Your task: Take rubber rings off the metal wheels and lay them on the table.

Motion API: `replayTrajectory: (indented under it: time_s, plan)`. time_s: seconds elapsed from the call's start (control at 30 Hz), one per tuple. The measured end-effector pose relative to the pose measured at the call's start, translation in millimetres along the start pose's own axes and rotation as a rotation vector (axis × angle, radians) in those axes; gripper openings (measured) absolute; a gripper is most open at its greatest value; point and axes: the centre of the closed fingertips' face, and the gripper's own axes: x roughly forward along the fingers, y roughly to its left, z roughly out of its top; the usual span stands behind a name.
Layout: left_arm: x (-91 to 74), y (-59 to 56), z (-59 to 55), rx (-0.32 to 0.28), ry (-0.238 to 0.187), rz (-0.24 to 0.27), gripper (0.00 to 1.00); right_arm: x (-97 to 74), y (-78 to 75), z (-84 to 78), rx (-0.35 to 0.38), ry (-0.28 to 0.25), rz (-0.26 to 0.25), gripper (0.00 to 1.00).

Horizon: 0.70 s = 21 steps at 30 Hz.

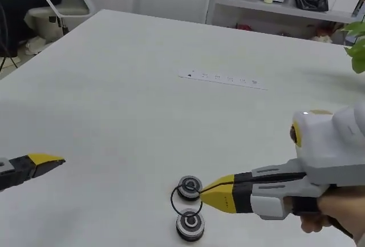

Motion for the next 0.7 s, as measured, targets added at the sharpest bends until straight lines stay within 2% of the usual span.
replayTrajectory:
  time_s: [0.43,0.7]
  plan:
    - [-4.2,-2.6,5.5,-0.011,-0.009,0.008,1.00,27.3,3.2,-2.0,-0.012,0.059,0.054,0.00]
    - [-3.7,-3.8,10.2,-0.005,-0.014,0.010,1.00,47.7,2.8,-2.1,-0.011,0.075,0.084,0.00]
